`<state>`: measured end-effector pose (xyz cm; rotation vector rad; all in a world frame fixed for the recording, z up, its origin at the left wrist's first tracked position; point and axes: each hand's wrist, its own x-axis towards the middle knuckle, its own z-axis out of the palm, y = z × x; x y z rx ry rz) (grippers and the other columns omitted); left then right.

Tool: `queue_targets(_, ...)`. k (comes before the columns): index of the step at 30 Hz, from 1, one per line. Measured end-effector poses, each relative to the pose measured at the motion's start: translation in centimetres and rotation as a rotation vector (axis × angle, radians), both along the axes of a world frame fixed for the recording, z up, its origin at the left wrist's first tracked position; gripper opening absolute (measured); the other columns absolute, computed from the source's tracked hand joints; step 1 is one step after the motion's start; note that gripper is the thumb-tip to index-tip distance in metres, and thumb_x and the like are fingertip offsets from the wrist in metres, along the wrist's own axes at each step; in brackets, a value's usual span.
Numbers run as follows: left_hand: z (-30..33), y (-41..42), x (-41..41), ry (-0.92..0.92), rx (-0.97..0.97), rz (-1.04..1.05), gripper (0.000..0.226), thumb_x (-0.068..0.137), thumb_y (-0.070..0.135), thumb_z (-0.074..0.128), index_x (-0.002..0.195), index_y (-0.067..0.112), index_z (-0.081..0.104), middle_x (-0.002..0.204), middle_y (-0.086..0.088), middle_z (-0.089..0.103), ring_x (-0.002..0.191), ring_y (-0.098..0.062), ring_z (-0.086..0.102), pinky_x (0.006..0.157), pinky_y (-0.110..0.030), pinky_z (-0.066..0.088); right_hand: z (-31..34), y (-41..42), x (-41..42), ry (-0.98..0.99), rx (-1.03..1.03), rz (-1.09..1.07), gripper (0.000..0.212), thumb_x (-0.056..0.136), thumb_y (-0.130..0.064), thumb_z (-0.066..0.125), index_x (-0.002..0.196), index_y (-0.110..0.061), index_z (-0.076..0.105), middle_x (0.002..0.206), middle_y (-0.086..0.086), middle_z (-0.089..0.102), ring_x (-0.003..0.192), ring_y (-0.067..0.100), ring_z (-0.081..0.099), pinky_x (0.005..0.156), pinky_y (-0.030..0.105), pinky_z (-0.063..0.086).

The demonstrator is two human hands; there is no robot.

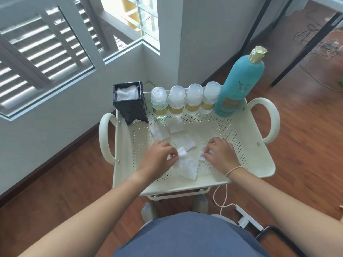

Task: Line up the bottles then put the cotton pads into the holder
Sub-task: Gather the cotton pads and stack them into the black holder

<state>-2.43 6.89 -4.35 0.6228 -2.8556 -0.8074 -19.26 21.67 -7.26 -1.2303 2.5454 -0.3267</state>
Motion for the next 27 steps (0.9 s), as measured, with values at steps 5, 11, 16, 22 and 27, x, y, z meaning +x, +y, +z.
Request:
queue_targets(5,-0.2,2.2,-1.1,-0.010,-0.018,-0.133,0.014,0.085,0.026,0.060,0.084,0.019,0.071,0.081,0.001,0.069,0.075,-0.019,0.053,0.065,-0.030,0.043,0.1,0.3,-0.6,-0.026,-0.007,0.033,0.015,0.080,-0.026,0.062,0.080,-0.011,0.064,0.105,0.006,0.057,0.098,0.025,0.050,0.087,0.037,0.034)
queue_targets(11,-1.3,2.7,-1.3,-0.063,-0.091,-0.194,0.016,0.085,0.022,0.057,0.080,0.018,0.072,0.077,-0.001,0.069,0.070,-0.023,0.052,0.060,-0.031,0.040,0.5,0.4,-1.4,-0.042,-0.089,0.049,0.011,0.079,-0.019,0.064,0.077,-0.009,0.064,0.100,0.008,0.059,0.093,0.027,0.050,0.084,0.038,0.036)
queue_targets(16,-1.6,2.5,-1.1,-0.116,-0.132,-0.218,0.017,0.083,0.025,0.056,0.080,0.020,0.072,0.077,0.002,0.067,0.071,-0.022,0.050,0.060,-0.034,0.043,1.6,-0.6,-1.6,-0.077,-0.183,0.094,0.011,0.078,-0.018,0.067,0.076,-0.007,0.065,0.094,0.012,0.060,0.092,0.029,0.051,0.084,0.039,0.039)
queue_targets(22,-1.6,2.5,-0.7,-0.121,-0.207,-0.235,0.020,0.083,0.022,0.055,0.073,0.017,0.071,0.069,0.000,0.062,0.066,-0.021,0.048,0.056,-0.032,0.036,3.0,-4.2,-0.9,-0.071,-0.240,0.258,0.012,0.077,-0.021,0.068,0.076,-0.010,0.066,0.090,0.011,0.059,0.089,0.026,0.050,0.079,0.037,0.039)
queue_targets(27,-1.4,1.8,0.2,-0.114,-0.164,-0.178,0.013,0.078,0.017,0.059,0.072,0.017,0.071,0.067,-0.001,0.063,0.065,-0.025,0.052,0.057,-0.036,0.046,2.6,-6.7,-0.3,0.032,-0.160,0.442,0.011,0.079,-0.020,0.066,0.079,-0.009,0.067,0.096,0.012,0.062,0.091,0.030,0.053,0.081,0.041,0.042)
